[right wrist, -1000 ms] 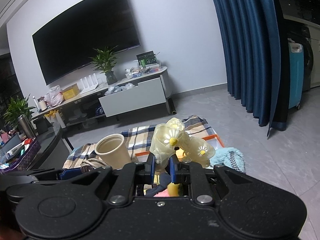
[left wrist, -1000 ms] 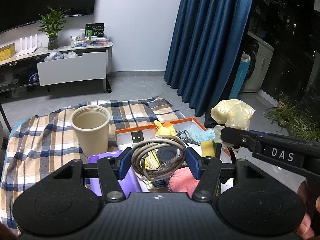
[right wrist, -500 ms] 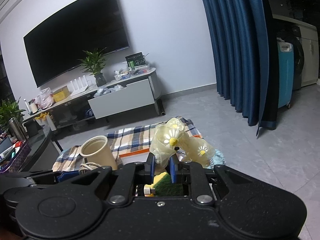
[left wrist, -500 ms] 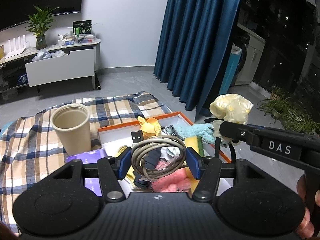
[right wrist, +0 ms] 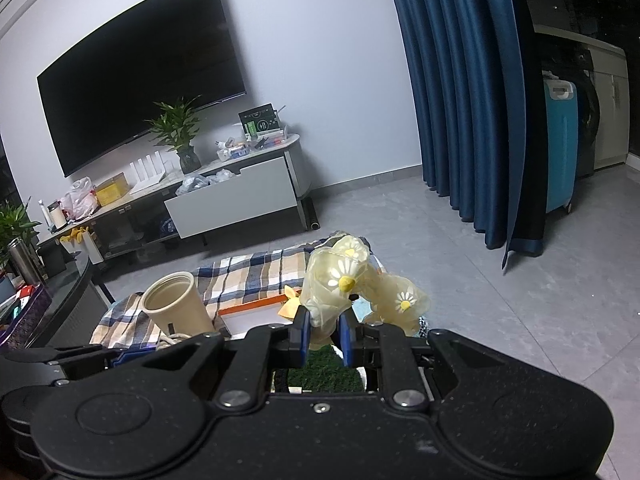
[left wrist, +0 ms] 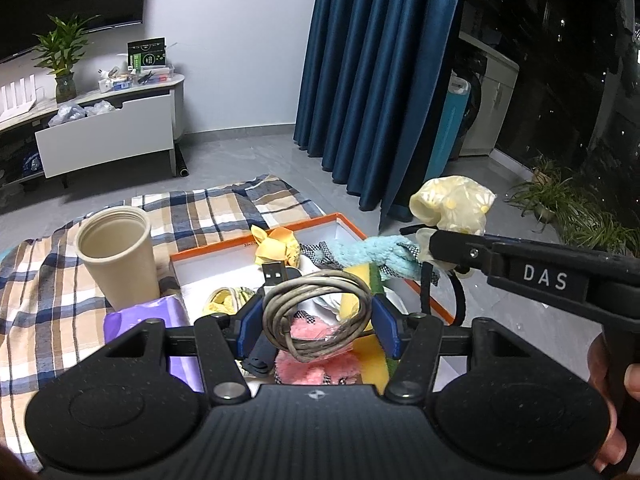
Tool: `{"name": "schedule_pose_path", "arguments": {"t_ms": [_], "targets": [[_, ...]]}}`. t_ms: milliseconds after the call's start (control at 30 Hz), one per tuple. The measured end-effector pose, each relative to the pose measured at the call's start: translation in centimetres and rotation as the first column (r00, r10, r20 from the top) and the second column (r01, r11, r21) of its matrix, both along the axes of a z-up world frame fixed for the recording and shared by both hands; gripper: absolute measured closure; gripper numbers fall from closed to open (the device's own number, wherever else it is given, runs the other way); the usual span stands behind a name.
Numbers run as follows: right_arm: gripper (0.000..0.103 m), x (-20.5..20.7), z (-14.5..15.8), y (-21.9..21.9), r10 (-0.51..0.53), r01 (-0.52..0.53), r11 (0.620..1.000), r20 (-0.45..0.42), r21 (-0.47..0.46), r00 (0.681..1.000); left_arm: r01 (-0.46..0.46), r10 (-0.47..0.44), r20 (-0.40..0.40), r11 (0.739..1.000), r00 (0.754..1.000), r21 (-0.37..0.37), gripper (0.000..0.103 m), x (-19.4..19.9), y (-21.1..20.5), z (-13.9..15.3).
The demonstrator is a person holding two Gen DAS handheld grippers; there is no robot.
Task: Organize soft objects
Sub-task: 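Hold the cable and bag with both grippers above the white box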
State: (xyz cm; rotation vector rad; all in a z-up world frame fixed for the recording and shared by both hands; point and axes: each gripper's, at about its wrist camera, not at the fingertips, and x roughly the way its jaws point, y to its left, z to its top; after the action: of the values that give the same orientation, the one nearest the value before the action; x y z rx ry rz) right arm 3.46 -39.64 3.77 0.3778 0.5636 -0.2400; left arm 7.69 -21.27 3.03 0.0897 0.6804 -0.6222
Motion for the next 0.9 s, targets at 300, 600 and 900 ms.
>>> {"name": "schedule_pose_path", "arguments": {"t_ms": [300, 600, 900], "targets": [[0.083, 0.4, -0.3, -0.1, 0.004, -0.004, 1.000, -0.006, 0.006, 1.000, 0.015, -0.015, -0.009, 1.000, 1.000, 0.015, 0.044, 0.0, -1.1, -0.5], [0.083, 0.8, -0.6, -0.6, 0.004, -0.004, 1.000, -0.018, 0.001, 1.000, 0.018, -0.018, -0.020, 1.000, 1.000, 0.016, 0.044, 0.1, -1.9, -0.9], [0.083, 0.7, -0.7, -0.5, -0.007, 0.007, 1.000, -0.014, -0.007, 1.000, 0.027, -0.027, -0.022, 1.000, 0.999, 0.008, 0.044, 0.2, -2.4, -0.9]]}}
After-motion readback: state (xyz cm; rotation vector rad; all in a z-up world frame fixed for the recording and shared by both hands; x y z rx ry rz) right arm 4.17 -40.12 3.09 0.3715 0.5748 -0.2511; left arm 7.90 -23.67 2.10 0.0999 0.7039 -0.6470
